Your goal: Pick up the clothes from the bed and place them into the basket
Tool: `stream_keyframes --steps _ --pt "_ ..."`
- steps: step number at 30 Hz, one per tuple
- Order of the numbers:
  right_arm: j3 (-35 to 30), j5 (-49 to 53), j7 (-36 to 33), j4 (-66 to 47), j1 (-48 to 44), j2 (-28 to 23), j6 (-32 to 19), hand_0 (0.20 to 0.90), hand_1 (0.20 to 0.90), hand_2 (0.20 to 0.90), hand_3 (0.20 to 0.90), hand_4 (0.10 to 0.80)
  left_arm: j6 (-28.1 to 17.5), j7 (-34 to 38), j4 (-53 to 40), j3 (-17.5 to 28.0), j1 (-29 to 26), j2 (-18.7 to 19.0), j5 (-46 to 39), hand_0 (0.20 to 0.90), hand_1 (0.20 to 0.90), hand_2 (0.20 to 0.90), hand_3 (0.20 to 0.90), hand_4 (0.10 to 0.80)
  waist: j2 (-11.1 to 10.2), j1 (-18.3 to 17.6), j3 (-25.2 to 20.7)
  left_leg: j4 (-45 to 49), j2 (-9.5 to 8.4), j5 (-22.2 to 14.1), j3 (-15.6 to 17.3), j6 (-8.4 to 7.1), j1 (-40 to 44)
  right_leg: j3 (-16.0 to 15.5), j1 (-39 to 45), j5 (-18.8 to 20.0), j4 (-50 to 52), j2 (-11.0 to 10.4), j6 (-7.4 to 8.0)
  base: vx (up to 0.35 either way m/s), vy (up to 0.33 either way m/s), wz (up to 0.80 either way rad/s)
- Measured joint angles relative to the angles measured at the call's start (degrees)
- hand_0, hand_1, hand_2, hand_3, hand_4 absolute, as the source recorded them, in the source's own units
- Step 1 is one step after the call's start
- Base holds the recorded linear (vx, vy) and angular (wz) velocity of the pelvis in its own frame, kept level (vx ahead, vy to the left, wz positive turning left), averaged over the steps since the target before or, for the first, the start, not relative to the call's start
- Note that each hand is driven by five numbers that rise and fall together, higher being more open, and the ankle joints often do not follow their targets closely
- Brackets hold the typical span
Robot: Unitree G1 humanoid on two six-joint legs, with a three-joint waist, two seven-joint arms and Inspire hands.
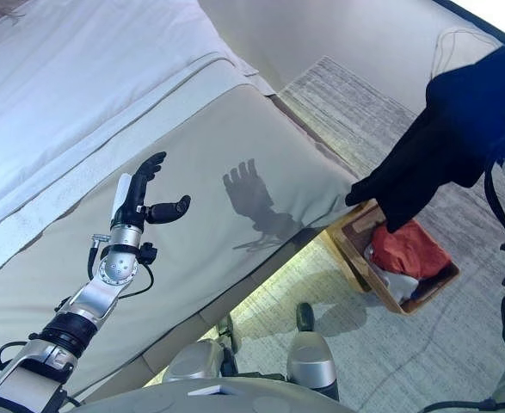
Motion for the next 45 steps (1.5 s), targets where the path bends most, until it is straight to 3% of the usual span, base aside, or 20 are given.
stream_keyframes --steps 12,27,43,44,45 --pt "-1.4 -1.7 4.2 1.0 8.3 1.3 0.1 0.300 0.300 0.300 0.200 0.100 0.1 -0.8 0.3 -2.9 -0.5 -3.1 2.2 0.900 0.900 0.900 0.900 0.800 1.3 -3.4 -3.9 0.0 0.81 -0.3 2.3 -0.51 -0.8 2.9 -2.3 0.7 0.0 0.9 -0.25 -0.007 -0.042 -0.11" --pt "2.6 -1.6 4.6 9.6 8.7 5.6 -0.4 0.300 0.300 0.300 0.200 0.100 0.4 -0.7 1.5 -5.9 -0.4 -3.9 2.1 0.900 0.900 0.900 0.900 0.800 4.0 -3.5 -6.7 0.0 0.83 -0.3 2.9 -0.52 -1.9 3.4 -3.9 1.0 0.0 0.9 -0.35 -0.016 -0.007 -0.02" --pt "3.4 -1.9 4.1 19.2 8.6 5.6 -0.8 0.300 0.300 0.300 0.200 0.100 0.4 -0.5 1.5 -7.9 0.6 -4.4 1.9 0.900 0.900 0.900 0.900 0.800 10.0 -2.7 -8.6 0.0 0.71 0.0 2.7 -0.98 -4.3 3.1 -6.2 1.0 -0.1 0.7 -0.33 0.000 0.000 0.00" --pt "3.4 -1.9 4.0 19.4 8.6 5.6 -0.9 0.324 0.324 0.324 0.227 0.127 0.4 -0.5 1.5 -7.9 0.7 -4.4 1.9 0.900 0.900 0.900 0.900 0.800 10.4 -2.7 -8.5 0.0 0.71 0.0 2.6 -1.08 -4.4 3.0 -6.3 1.0 -0.1 0.7 -0.33 0.000 0.000 0.00" --pt "3.4 -1.9 4.0 19.6 8.6 5.6 -0.9 0.646 0.646 0.646 0.604 0.504 0.4 -0.5 1.5 -7.9 0.7 -4.4 1.9 0.900 0.900 0.900 0.900 0.800 10.7 -2.7 -8.5 0.0 0.70 0.1 2.6 -1.12 -4.5 3.0 -6.3 1.0 -0.1 0.7 -0.33 0.026 -0.015 0.03"
